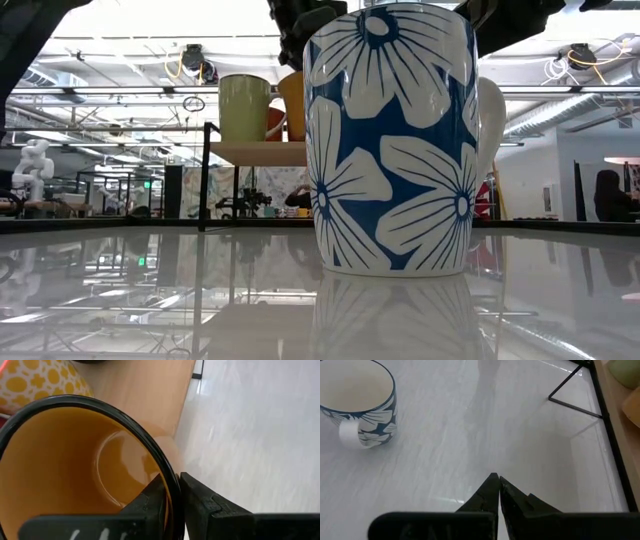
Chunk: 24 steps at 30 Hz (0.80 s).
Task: Place coffee mugs
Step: Put the yellow mug on the shelf
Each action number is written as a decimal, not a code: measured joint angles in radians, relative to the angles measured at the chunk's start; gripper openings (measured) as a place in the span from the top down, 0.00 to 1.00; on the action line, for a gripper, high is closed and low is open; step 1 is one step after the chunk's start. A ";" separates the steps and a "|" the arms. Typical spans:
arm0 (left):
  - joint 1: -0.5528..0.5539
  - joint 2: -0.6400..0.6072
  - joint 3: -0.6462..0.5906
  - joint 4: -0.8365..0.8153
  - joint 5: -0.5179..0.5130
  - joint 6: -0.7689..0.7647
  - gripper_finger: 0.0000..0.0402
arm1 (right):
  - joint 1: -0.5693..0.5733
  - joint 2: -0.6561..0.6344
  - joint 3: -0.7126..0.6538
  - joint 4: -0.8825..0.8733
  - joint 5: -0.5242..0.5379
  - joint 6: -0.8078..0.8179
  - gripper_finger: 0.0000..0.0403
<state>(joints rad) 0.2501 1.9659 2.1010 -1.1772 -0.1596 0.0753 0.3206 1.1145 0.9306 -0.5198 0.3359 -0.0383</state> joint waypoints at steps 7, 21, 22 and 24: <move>0.000 0.000 0.000 -0.004 -0.002 -0.007 0.83 | 0.000 0.000 0.000 0.000 0.000 0.000 1.00; -0.002 -0.002 0.001 0.025 -0.075 -0.008 0.48 | 0.000 0.000 0.000 0.038 0.000 -0.003 1.00; -0.004 -0.002 0.001 0.025 -0.075 -0.008 0.47 | 0.000 0.000 0.000 0.046 0.000 -0.003 1.00; -0.011 -0.002 0.001 0.025 -0.075 -0.008 0.46 | -0.001 0.000 0.000 0.069 0.003 -0.005 1.00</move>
<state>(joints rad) 0.2393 1.9644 2.1017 -1.1526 -0.2344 0.0673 0.3192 1.1145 0.9306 -0.4506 0.3389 -0.0431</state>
